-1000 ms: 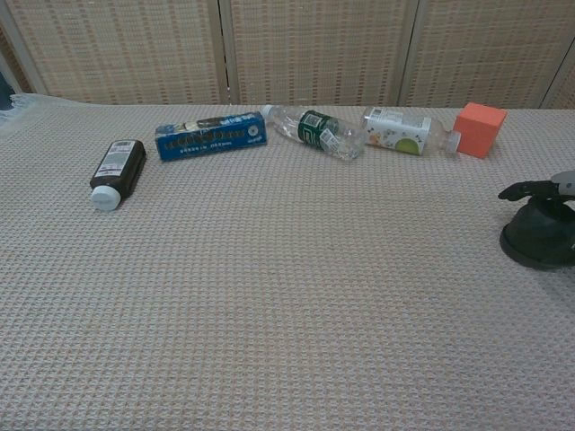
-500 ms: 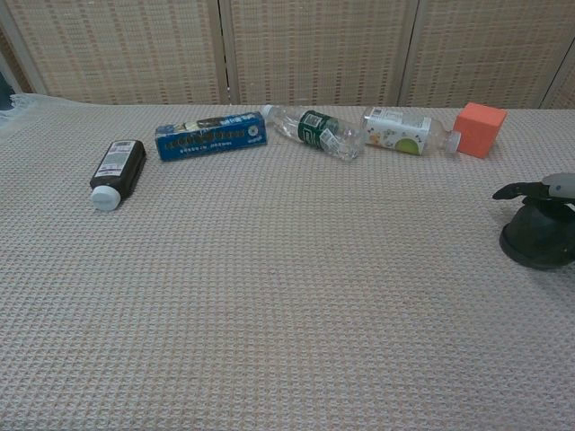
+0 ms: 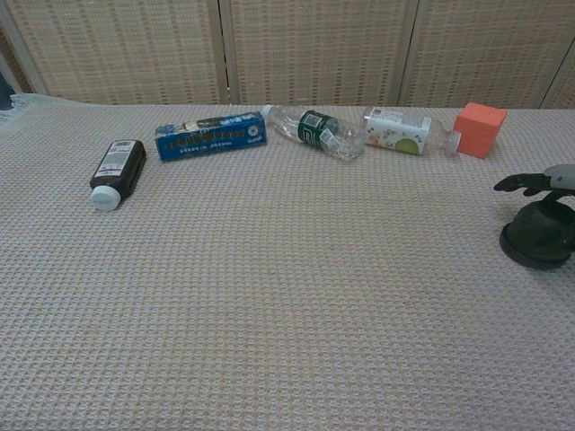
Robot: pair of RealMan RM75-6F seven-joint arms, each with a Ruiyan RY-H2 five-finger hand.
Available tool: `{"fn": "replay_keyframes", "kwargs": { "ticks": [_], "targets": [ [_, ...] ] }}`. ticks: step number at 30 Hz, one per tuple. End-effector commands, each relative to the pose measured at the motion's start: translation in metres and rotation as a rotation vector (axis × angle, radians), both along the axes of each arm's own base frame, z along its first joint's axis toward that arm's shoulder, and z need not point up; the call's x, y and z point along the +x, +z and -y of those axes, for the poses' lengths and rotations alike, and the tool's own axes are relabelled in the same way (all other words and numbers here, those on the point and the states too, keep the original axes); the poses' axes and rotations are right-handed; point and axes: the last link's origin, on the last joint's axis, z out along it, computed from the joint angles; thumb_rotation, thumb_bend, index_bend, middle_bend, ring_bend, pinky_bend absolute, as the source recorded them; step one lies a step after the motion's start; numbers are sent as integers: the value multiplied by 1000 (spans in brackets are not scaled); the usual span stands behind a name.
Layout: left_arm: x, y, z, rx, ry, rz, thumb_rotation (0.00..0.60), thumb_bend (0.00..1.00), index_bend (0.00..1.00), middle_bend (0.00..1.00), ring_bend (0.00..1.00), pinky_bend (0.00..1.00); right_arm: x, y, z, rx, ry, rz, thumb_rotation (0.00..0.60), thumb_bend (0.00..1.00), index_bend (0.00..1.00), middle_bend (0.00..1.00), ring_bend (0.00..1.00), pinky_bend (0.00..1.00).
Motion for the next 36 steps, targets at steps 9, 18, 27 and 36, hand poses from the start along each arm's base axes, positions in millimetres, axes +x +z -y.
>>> {"fn": "replay_keyframes", "kwargs": {
  "ticks": [9,18,27,36],
  "targets": [
    [0,1,0,5,2,3,600,622,608,438,353,679,0,-8,5,32,-20,-14,600,181,15,16,12,149],
    [-1,2,0,7,2,5,600,622,606,438,354,679,-1,-9,3,16,-10,-32,600,181,168,200,197,310],
    [-1,3,0,12,3,10,600,622,611,438,354,679,-3,-9,0,-13,1,-63,600,182,260,299,320,398],
    [-1,4,1,15,1,14,600,621,610,438,354,679,-3,-10,0,-81,15,-83,600,292,470,448,496,567]
  ]
}}
